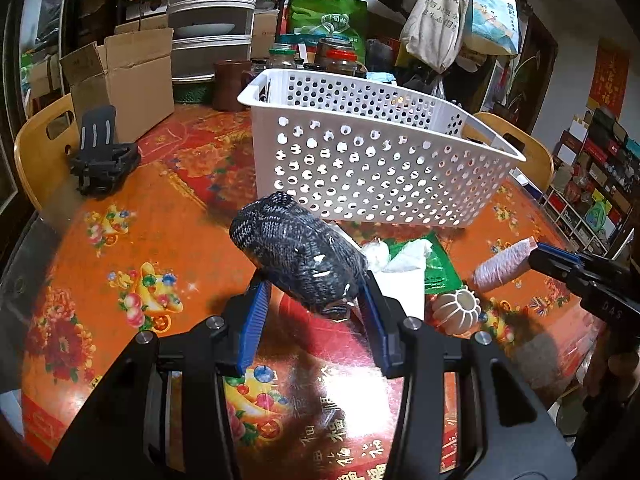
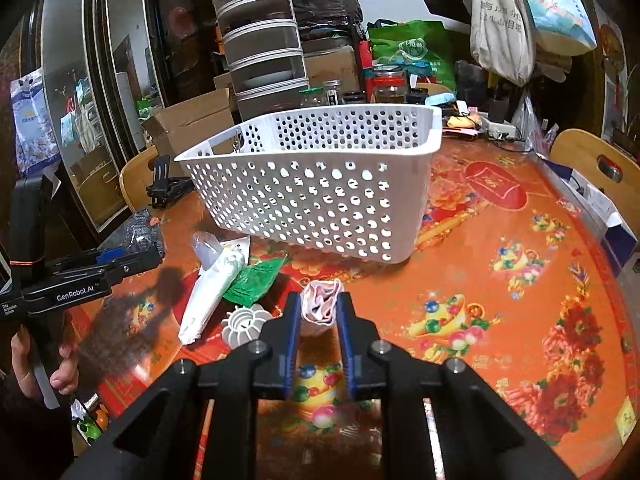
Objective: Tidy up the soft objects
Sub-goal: 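Lift the black sock bundle with the left gripper and drop it into the white basket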
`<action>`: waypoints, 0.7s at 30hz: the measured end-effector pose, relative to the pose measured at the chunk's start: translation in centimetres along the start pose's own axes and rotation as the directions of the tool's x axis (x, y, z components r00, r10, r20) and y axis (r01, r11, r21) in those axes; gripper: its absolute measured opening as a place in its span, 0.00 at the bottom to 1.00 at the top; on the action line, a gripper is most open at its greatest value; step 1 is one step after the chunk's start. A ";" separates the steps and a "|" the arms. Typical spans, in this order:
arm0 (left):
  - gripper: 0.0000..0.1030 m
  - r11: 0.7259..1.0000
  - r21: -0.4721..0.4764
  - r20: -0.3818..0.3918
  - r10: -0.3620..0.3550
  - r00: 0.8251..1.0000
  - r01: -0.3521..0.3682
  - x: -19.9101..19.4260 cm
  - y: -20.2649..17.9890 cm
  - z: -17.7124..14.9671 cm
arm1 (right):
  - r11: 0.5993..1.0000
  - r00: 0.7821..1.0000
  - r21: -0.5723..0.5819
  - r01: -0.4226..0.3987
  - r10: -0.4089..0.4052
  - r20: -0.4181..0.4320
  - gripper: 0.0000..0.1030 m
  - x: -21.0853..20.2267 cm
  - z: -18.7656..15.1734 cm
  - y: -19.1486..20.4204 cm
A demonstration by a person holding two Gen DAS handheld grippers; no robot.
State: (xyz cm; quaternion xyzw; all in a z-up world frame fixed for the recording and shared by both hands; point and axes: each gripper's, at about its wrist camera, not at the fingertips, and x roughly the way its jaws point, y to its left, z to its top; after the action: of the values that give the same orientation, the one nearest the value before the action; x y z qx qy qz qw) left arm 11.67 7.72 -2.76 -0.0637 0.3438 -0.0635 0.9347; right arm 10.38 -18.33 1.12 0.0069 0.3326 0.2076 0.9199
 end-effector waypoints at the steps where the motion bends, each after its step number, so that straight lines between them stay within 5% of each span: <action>1: 0.41 1.000 -0.001 0.002 -0.001 1.000 0.001 -0.1 0.1 0.1 | 1.000 1.000 -0.004 0.002 -0.002 -0.001 0.15 -0.1 0.0 0.1; 21: 0.41 1.000 -0.006 0.050 -0.028 0.998 0.028 -1.9 0.0 2.3 | 0.998 0.999 -0.059 0.034 -0.033 0.031 0.14 -2.1 2.1 1.4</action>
State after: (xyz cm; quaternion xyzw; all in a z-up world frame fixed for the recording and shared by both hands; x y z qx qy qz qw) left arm 11.70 8.17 0.19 -0.0733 0.3198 -0.0737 0.9418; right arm 9.73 -17.62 4.24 -0.0229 0.3125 0.2019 0.9279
